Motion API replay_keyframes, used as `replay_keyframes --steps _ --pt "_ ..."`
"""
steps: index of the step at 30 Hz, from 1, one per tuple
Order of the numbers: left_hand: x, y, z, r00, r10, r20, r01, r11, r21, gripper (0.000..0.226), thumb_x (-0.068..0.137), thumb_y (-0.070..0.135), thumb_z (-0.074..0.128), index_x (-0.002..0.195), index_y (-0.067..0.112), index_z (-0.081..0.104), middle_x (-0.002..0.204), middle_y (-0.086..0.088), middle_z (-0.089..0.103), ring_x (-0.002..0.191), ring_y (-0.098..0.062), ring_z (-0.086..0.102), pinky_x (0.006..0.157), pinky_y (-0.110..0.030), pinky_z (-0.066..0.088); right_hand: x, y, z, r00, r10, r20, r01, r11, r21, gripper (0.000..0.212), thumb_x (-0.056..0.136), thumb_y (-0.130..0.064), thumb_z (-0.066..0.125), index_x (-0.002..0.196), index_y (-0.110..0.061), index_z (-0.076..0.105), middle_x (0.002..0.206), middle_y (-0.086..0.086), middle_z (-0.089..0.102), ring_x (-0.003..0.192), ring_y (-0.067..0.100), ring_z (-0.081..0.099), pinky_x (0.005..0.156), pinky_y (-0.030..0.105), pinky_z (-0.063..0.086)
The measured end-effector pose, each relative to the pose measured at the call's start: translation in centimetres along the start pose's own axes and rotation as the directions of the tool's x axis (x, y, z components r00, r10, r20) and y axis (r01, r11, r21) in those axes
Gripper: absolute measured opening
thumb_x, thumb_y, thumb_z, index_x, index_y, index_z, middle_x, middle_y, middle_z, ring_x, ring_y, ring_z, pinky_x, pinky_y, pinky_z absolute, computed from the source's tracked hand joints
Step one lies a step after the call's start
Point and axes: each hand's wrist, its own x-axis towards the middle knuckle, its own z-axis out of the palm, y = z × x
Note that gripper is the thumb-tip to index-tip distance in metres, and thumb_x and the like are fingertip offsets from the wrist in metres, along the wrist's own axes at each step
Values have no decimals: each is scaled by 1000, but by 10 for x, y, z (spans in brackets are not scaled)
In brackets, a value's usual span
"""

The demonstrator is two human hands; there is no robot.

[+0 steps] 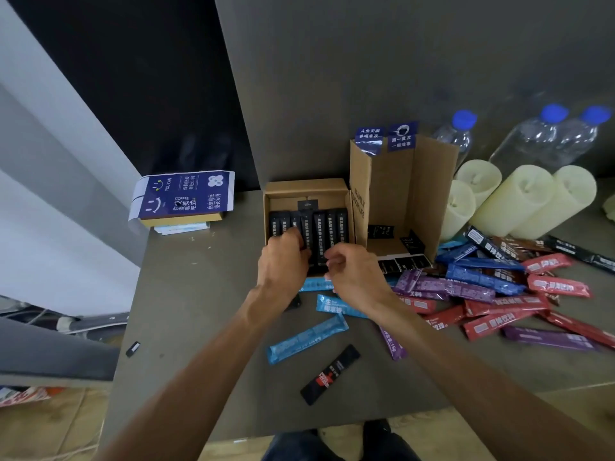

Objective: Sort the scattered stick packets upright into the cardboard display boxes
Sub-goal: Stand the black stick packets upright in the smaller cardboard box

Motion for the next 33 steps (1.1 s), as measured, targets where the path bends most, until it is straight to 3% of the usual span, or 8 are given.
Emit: replay_keyframes --steps 3,5,8,11,14,22,29,33 --pt "-1 -6 0 985 165 -53 -155 975 162 23 88 14 67 110 12 59 104 -7 65 90 -29 65 70 -37 52 0 1 1 994 -107 -27 104 989 -105 27 98 -1 49 117 -6 68 111 5 68 99 14 66 80 8 47" --pt "-1 -14 2 947 307 -90 -262 906 331 38 83 13 73 118 14 60 112 -7 60 98 -26 61 80 -37 50 -1 3 4 971 -237 -21 226 947 -230 27 96 2 50 116 -3 68 115 8 66 105 19 63 88 14 46" --pt "0 -24 6 891 442 -106 -352 818 454 55 76 19 79 128 16 61 127 -8 58 115 -28 54 93 -40 46 -1 9 11 923 -374 92 371 800 -471 32 100 -7 49 129 0 61 143 15 52 136 26 45 116 30 36" --pt "3 -29 9 877 477 -49 -399 783 477 64 77 23 80 136 15 56 144 -8 51 135 -30 44 112 -45 36 -4 11 17 924 -327 197 377 702 -604 50 106 -24 38 148 3 38 163 17 22 153 28 14 126 39 12" --pt "3 -29 11 888 461 -2 -405 782 473 67 79 25 79 140 16 52 148 -7 48 140 -29 40 117 -46 30 -2 11 19 931 -282 231 364 678 -639 57 108 -30 34 153 3 24 166 17 10 155 27 4 127 38 7" --pt "5 -31 12 892 452 11 -403 784 473 68 80 23 79 141 16 51 150 -8 46 142 -30 37 118 -45 27 5 11 23 935 -277 220 351 656 -668 56 107 -30 34 152 2 28 164 18 16 154 30 8 126 43 12" --pt "4 -31 12 893 450 13 -409 799 441 69 80 23 79 142 16 50 151 -8 45 144 -30 35 119 -44 26 1 9 22 919 -350 182 381 671 -636 53 107 -25 39 151 3 32 163 20 21 153 31 12 125 38 3" --pt "-8 -32 1 889 454 -60 -413 851 323 66 79 12 78 140 14 52 149 -11 45 140 -31 39 116 -43 30 -9 12 14 915 -380 135 390 749 -536 45 105 -19 43 144 3 44 158 19 32 151 28 24 125 36 17"
